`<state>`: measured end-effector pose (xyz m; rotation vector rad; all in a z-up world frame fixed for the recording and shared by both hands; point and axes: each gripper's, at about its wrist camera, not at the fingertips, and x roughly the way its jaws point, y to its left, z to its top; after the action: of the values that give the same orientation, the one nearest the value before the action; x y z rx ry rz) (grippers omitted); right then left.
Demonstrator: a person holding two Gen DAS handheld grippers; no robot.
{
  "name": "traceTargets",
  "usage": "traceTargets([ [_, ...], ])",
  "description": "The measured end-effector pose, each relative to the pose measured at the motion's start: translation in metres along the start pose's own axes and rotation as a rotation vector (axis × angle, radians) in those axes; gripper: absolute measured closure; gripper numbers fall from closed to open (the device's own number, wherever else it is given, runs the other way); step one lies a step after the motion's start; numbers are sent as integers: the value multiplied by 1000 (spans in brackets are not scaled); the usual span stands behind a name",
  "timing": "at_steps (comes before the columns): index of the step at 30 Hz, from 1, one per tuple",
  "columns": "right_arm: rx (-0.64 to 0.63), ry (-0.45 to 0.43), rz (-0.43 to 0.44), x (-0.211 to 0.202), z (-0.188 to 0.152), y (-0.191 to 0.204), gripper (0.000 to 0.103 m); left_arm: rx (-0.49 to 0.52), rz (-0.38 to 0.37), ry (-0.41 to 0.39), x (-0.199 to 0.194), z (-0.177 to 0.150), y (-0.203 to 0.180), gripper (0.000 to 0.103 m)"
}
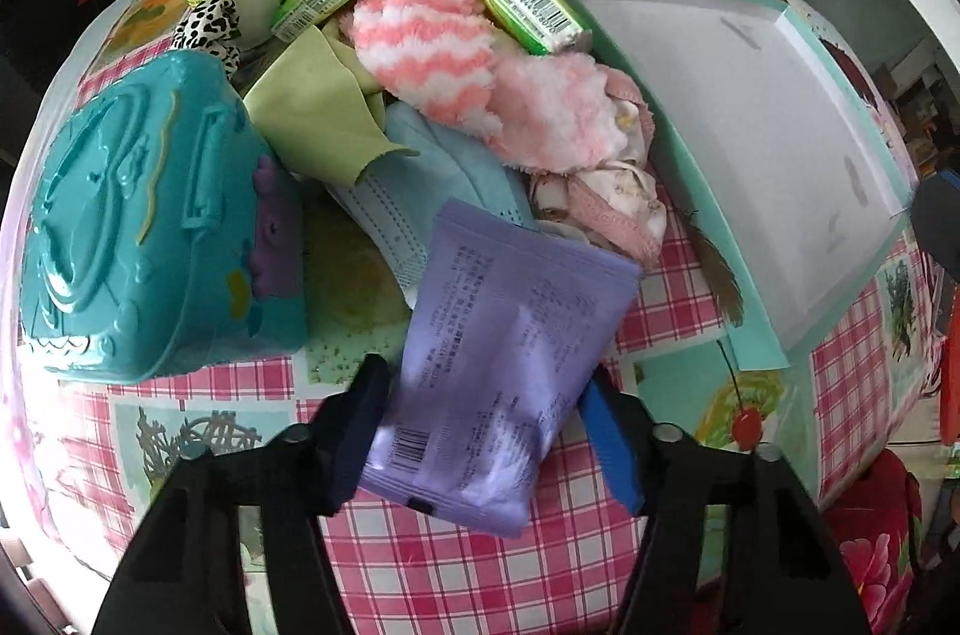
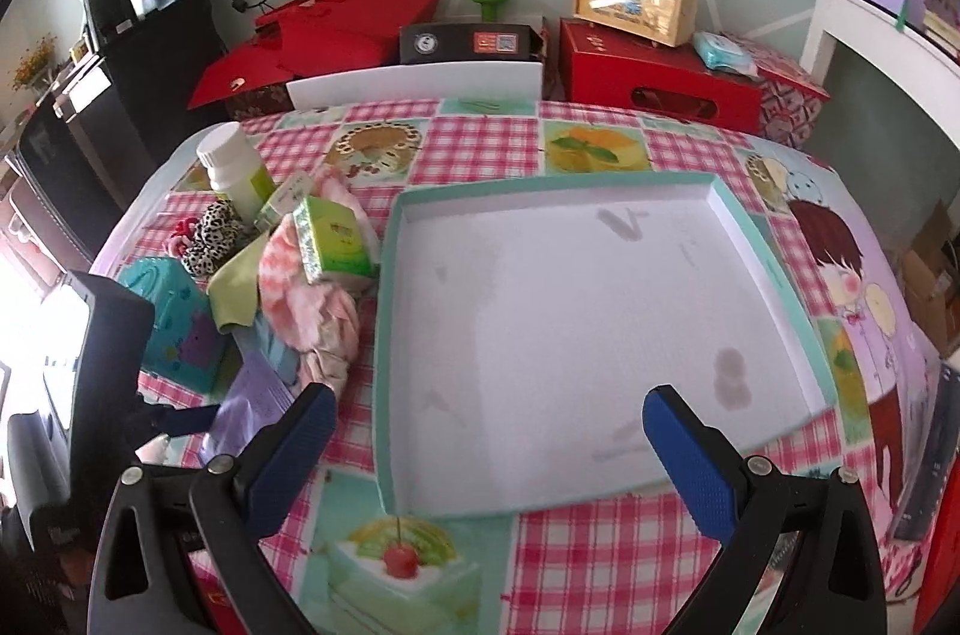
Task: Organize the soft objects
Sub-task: 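Grasp the purple snack packet with the left gripper and lift it, then grasp the small green box with the right gripper while the left gripper holds the packet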
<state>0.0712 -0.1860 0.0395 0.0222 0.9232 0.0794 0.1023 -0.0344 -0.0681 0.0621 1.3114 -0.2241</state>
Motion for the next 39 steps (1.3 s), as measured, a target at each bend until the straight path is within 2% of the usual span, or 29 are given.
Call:
traceTargets([
  [9,-45,53,62,22,1,17,0,-78,-56,-74,-30,-15,24,50],
  [19,-73,2,90,16,23,26,0,-106,-113,-177,-83,-18,39,51],
  [21,-77,-12,95,16,31,29,0,-132,-122,-201,-99,-12,46,51],
  [25,-64,-37,119,15,52,33,0,-197,-86,-258,-119,9,56,51],
  [28,-81,-52,103,17,67,38,0,-288,-36,-300,-131,28,78,51],
  [30,-112,-54,87,21,74,44,0,-336,-30,-315,-137,34,88,51],
  [36,-201,-22,74,45,78,64,4,-445,-29,-323,-120,63,100,51],
  [39,-232,4,59,61,77,74,11,-495,-10,-318,-114,74,104,51],
])
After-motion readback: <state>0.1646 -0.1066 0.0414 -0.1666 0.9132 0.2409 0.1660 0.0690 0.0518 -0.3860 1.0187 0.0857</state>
